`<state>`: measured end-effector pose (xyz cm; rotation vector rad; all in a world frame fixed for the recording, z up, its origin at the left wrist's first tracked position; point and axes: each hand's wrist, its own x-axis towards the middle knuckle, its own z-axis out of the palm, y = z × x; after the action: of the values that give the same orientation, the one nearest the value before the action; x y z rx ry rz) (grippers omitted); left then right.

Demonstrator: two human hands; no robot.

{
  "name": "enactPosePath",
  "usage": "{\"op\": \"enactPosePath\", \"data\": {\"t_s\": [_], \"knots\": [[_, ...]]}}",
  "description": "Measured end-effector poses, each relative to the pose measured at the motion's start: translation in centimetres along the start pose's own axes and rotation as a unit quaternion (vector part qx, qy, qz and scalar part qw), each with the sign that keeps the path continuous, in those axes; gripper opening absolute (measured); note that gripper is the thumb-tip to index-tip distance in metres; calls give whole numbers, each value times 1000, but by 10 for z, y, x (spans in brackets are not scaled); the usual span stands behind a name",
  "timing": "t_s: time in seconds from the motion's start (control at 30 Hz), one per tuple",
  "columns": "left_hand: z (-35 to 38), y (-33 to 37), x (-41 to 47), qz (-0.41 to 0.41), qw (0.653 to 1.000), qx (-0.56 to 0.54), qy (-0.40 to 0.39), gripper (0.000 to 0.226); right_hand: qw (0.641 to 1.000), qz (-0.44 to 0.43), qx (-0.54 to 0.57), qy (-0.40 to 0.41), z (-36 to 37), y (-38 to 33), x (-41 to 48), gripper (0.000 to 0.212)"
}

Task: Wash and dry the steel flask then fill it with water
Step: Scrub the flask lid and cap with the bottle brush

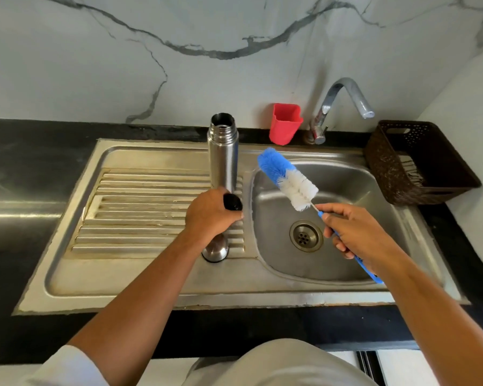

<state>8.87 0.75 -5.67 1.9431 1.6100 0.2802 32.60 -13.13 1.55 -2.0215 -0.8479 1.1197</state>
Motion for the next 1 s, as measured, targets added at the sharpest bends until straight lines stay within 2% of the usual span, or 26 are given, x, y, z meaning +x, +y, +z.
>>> {"op": "enactPosePath", "data": {"t_s": [0.1,0.17,0.27,0.33,0.4,0.47,0.53,0.6,0.7,0.83,0.9,1.0], "knots": [[12,39,-10,76,992,-95,-43,51,1000,16,3,17,-13,10,-12,29],[27,64,-11,88,967,-213,-113,52,999,24,12,26,-22,18,-20,30],[57,96,-13,31,897,-369,-240,45,997,42,17,56,-39,33,-32,29],[78,110,-14,5,872,-405,-274,41,996,52,8,73,-52,44,-41,29],[97,122,-15,-14,861,-415,-293,38,993,45,-38,99,-71,55,-54,31],[112,129,-15,-36,858,-419,-296,37,979,23,-155,131,-93,59,-70,34],[127,131,-9,-49,860,-418,-288,38,942,14,-293,162,-116,51,-91,38],[138,132,-3,-68,861,-420,-278,41,913,30,-369,168,-134,34,-116,37],[147,137,0,-76,868,-417,-257,41,882,49,-441,156,-143,14,-135,37],[161,156,-28,7,880,-383,-280,30,854,33,-510,98,-110,29,-84,35],[168,156,-39,40,885,-370,-278,32,857,47,-502,103,-100,34,-60,35],[161,138,-24,-1,888,-394,-237,33,858,43,-500,108,-114,21,-66,36]]}}
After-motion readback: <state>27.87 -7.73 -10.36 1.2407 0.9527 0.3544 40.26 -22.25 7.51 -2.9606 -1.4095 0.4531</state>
